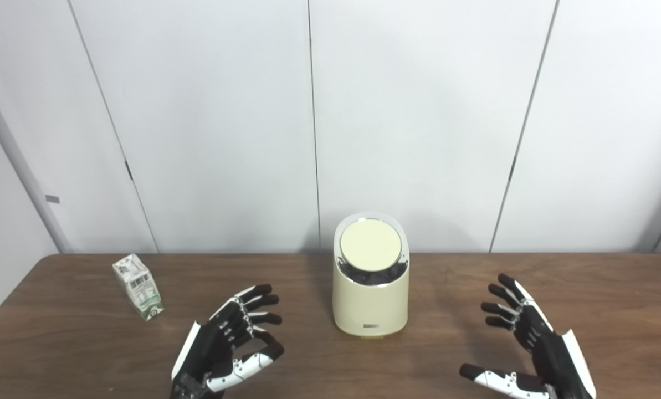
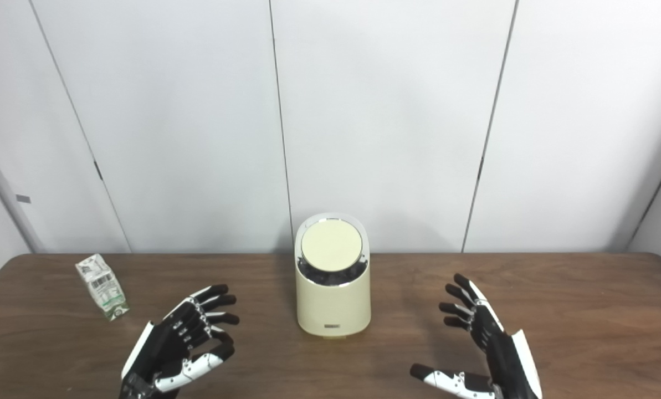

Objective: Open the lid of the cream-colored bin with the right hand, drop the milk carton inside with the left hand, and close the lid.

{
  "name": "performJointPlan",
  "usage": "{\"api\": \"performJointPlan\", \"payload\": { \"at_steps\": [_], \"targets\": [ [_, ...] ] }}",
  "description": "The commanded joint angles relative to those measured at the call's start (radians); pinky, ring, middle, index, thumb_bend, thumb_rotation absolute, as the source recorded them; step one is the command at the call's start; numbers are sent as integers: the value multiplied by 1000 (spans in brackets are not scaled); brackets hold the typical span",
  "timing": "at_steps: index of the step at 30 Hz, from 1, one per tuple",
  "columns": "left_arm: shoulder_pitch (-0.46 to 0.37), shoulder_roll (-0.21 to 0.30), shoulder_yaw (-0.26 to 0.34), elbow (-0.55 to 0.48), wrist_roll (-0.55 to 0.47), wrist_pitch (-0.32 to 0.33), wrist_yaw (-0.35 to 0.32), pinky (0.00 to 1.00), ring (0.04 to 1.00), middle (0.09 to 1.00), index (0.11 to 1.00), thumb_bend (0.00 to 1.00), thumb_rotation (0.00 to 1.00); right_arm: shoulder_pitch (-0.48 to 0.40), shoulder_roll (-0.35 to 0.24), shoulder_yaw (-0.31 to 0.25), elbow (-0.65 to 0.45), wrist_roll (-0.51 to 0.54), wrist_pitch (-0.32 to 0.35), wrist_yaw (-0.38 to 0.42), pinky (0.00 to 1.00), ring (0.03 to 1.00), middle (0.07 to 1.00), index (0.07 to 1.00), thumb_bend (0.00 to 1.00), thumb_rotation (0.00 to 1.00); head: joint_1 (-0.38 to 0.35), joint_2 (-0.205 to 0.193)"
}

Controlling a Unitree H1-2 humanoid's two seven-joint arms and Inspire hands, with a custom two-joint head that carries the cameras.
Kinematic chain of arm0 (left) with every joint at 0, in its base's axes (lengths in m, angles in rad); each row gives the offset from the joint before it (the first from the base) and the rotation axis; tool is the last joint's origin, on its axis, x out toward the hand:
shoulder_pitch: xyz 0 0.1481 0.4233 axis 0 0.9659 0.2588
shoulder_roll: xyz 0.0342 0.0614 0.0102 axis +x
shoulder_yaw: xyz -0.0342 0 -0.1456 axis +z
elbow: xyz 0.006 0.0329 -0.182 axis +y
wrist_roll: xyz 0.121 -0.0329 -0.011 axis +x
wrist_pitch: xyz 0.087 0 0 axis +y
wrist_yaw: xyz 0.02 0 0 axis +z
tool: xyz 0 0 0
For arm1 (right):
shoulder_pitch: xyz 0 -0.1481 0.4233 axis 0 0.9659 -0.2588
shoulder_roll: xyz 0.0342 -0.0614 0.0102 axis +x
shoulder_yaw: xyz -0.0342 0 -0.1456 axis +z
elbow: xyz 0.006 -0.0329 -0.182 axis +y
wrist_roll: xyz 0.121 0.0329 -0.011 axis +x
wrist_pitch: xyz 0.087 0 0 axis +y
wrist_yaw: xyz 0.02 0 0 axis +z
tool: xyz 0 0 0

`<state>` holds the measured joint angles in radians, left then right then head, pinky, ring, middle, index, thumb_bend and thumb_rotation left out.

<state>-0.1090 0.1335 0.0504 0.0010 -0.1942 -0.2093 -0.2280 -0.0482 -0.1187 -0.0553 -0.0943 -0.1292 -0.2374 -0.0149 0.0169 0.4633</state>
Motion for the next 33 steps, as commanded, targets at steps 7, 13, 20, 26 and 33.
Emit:
{"api": "performJointPlan", "payload": {
  "at_steps": [7, 13, 20, 26, 33],
  "targets": [
    [-30, 8, 5, -17, -7, -39, -1, 504, 664, 769, 823, 728, 148, -28, -9, -2, -19, 2, -33, -5, 721, 781, 869, 903, 750, 136, -1, 3],
    [-28, 5, 4, -19, -13, -36, -3, 504, 664, 771, 819, 732, 144, -28, -11, -3, -11, 8, -44, -4, 718, 783, 870, 902, 747, 135, -3, 3],
    [-32, 3, 2, -17, 6, -40, 6, 496, 656, 762, 812, 730, 153, -43, -8, 13, -12, -9, -22, 4, 708, 783, 872, 905, 728, 367, -15, -3],
    [-40, 8, 2, -12, -5, -33, -1, 501, 661, 766, 808, 724, 151, -113, -25, 49, -111, -86, 166, 48, 714, 831, 910, 918, 751, 560, -16, -1],
    [-42, 6, -4, -3, 8, -44, -1, 495, 650, 762, 804, 698, 128, -246, -20, 98, -202, -150, 401, 99, 667, 843, 925, 923, 801, 522, -16, -5]
  ]
}}
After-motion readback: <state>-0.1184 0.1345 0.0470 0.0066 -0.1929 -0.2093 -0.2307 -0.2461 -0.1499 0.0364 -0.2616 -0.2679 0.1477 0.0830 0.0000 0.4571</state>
